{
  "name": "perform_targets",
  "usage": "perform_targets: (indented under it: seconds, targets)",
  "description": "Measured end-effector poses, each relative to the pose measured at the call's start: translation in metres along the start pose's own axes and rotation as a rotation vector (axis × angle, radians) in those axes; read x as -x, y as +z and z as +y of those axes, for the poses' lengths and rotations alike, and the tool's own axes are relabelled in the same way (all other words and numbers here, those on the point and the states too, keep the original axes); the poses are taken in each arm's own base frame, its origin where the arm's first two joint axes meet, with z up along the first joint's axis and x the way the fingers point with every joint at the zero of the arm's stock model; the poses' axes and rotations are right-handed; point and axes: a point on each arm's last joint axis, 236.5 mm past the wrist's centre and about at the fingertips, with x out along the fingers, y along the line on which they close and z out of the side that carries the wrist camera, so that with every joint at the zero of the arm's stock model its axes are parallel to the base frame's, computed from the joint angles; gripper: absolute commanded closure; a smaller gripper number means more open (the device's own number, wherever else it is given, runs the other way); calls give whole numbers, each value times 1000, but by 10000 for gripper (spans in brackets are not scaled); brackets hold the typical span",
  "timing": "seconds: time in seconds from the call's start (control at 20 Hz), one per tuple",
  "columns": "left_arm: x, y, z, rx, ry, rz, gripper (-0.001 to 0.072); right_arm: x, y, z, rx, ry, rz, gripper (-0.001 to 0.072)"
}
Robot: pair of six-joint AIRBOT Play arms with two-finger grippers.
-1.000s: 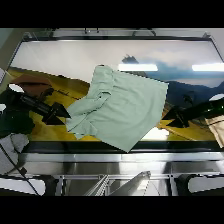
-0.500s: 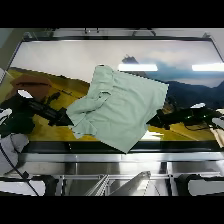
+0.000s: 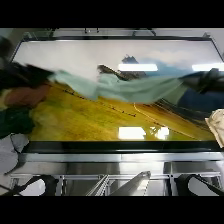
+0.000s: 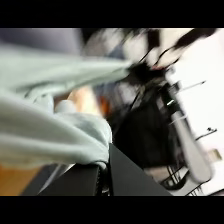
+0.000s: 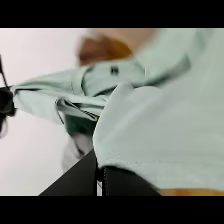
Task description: Fold the shirts.
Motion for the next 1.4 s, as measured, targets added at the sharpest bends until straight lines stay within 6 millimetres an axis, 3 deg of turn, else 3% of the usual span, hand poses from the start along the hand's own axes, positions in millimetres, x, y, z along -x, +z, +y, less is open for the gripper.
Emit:
perform_targets:
  seconds: [0.1,0.25,0.3,0.4,0.5,0.65,0.75,0.85,1.05,1.1,1.15,1.2,1.25,1.35,1.4]
  targets:
    - [16,20,-91,-227,-92,-102,690,23,30,81,183,91,-102,690]
    - [30,13,-189,-490,-114,-181,690,47,36,185,427,186,-186,690]
    - [33,11,-206,-538,-95,-209,690,51,34,209,487,197,-204,690]
    - [38,10,-227,-606,-46,-260,690,54,27,234,570,175,-217,690]
    - [40,14,-219,-617,50,-278,690,49,25,227,578,95,-199,690]
    - [37,26,-169,-546,206,-238,690,27,27,169,472,-64,-136,691]
    - [27,34,-120,-470,287,-176,690,3,25,112,362,-145,-81,691]
    - [12,46,-51,-375,375,-109,689,-25,19,46,249,-220,-31,691]
    - [-28,60,121,-213,548,34,689,-69,12,-103,42,-409,5,690]
    - [-37,60,158,-176,563,67,604,-73,12,-139,2,-457,1,689]
    - [-44,59,190,-144,570,98,375,-75,13,-173,-39,-502,-8,644]
    - [-52,59,223,-100,565,121,238,-75,15,-198,-70,-532,-18,388]
    - [-57,59,245,-60,549,132,109,-72,18,-220,-90,-561,-28,254]
    - [-60,64,272,15,506,128,100,-61,29,-251,-105,-601,-51,257]
    - [-56,68,279,42,490,127,157,-52,36,-260,-101,-612,-60,257]
